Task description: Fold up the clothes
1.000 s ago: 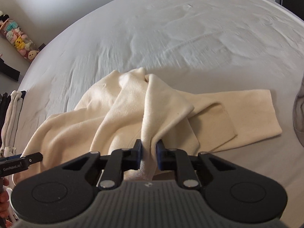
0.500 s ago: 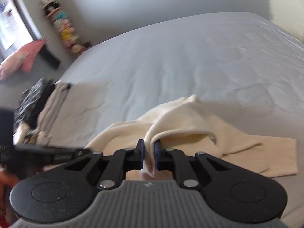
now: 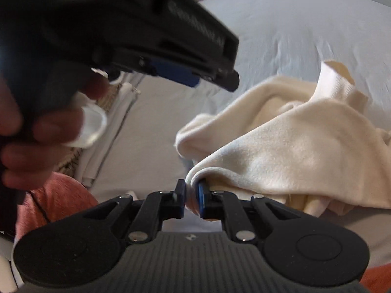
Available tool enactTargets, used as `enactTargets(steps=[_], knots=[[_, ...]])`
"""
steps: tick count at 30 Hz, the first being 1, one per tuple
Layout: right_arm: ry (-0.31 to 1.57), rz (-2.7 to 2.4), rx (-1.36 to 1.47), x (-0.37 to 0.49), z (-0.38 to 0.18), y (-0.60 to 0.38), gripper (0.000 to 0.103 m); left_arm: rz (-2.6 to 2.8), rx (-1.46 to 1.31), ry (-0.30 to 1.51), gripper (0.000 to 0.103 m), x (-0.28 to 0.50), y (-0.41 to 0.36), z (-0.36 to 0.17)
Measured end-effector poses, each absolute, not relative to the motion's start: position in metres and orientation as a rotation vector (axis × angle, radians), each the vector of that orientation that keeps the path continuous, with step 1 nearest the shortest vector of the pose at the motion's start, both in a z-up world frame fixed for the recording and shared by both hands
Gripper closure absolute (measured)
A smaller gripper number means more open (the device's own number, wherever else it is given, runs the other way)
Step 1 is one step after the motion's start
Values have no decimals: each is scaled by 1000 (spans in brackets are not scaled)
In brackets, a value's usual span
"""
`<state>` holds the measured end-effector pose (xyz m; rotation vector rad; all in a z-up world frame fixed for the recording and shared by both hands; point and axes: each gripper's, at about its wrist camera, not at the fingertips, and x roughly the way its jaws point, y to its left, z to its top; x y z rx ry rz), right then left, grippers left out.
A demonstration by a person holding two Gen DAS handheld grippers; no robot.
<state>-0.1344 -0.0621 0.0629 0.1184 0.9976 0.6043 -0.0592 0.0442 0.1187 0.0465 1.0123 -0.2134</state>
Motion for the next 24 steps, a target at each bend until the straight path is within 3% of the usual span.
enactTargets(steps=[5,7,12,17,18,21,24], knots=[[1005,576,113,-144,68,-76,82,-244,66,1039,52,-72,38,108],[1008,567,111,-148,71,-82,67,-266,75,1039,47,-75,32,107],[1020,528,79,-160,76,-105,54,-327,82,1036,37,-77,14,103],[1020,434,77,-164,78,-142,52,-347,96,1073,35,-68,-7,83],[1014,412,79,-163,79,-149,52,-342,98,1083,39,-66,-10,78],[993,347,92,-159,82,-172,49,-348,69,1106,90,-61,-11,68],[968,296,94,-152,86,-191,47,-321,76,1069,96,-60,0,75]])
